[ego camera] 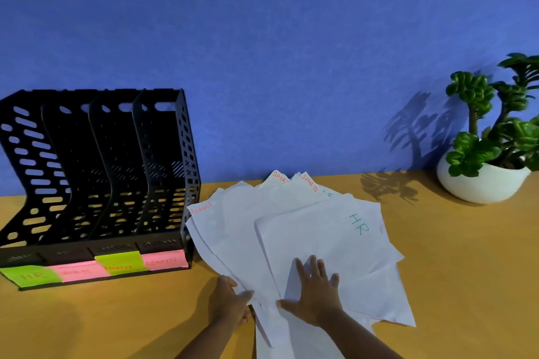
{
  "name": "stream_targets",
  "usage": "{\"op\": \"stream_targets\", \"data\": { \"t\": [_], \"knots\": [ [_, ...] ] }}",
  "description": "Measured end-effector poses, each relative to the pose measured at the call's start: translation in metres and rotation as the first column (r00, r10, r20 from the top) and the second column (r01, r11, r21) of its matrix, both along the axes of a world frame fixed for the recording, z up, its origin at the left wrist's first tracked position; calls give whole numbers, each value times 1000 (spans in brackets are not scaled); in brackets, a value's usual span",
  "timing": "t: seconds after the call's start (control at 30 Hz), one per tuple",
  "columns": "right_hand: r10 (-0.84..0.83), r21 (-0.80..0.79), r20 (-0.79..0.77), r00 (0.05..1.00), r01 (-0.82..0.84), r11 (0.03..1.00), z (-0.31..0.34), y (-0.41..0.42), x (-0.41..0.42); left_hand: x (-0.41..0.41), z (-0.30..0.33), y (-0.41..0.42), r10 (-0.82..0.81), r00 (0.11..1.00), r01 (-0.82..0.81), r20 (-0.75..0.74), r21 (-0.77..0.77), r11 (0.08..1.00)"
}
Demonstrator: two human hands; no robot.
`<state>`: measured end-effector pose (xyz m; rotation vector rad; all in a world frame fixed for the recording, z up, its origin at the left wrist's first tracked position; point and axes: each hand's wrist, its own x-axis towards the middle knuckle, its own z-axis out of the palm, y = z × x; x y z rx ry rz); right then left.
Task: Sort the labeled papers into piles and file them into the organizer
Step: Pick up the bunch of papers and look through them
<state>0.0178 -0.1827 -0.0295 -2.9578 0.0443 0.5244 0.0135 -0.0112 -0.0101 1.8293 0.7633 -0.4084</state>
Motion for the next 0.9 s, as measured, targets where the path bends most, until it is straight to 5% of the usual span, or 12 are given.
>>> {"op": "stream_targets", "data": {
  "t": [0.1, 0.2, 0.27, 0.4, 0.5, 0.63, 0.7, 0.83, 0.9],
  "knots": [
    [82, -20, 243, 967, -80, 997, -7, 0, -5, 1, 0, 1, -50, 999, 50, -2, 39, 998],
    [143, 38, 111, 984, -148, 988, 2, -6, -8, 3, -2, 3, -121, 991, 112, 56, 150, 982],
    [110, 236, 244, 964, -169, 957, 12, -13, -8, 4, -3, 7, -132, 981, 107, 144, 168, 980],
    [23, 398, 437, 899, -216, 891, 24, -25, -2, 8, 5, 24, 122, 984, -89, 128, -232, 969],
    [0, 487, 432, 902, -233, 842, 30, -37, 7, 10, 11, 36, 171, 985, -149, 8, -457, 877],
    [48, 781, 400, 915, -368, 504, 25, -46, 6, 7, 8, 48, 195, 980, -177, -43, -639, 748],
    [120, 853, 233, 965, -262, 451, 13, -52, 8, 7, 9, 52, 168, 983, -173, -75, -689, 704],
    [153, 858, 106, 983, -168, 485, 3, -61, 12, 6, 5, 53, 10, 1000, -14, -10, -571, 821],
    [-32, 862, 125, 992, -92, 498, 9, -63, 14, 2, 3, 49, -9, 999, 23, 34, -456, 889]
  ]
}}
